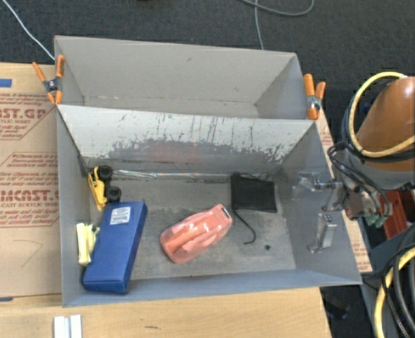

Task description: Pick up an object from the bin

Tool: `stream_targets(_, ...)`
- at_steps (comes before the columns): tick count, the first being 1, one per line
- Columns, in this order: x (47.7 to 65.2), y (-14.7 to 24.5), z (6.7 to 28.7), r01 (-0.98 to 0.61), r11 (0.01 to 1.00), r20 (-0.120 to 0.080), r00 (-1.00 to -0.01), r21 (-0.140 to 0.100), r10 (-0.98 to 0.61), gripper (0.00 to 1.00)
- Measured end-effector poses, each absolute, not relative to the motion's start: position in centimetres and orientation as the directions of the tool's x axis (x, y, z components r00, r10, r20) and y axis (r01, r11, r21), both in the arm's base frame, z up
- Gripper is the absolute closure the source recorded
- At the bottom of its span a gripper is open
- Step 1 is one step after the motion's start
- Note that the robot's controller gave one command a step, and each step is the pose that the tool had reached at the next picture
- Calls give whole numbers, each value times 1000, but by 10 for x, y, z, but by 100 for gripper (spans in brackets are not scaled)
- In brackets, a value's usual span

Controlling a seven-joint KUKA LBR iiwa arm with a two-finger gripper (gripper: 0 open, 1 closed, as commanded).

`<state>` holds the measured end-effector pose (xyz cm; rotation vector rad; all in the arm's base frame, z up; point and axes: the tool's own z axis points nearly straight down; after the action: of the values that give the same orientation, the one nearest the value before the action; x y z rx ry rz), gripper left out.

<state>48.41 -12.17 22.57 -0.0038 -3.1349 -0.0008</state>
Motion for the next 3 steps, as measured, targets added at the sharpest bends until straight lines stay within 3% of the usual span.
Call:
stream_targets(1, 486, -121, 230, 0, 1000, -2, -1000, -1, 0, 0)
stream_targets(2, 567, -80, 84, 148, 989, -2, -989, 1, 148, 0)
stream_targets(3, 572, -94, 164, -23, 1000, -12, -1000, -4, -23, 0)
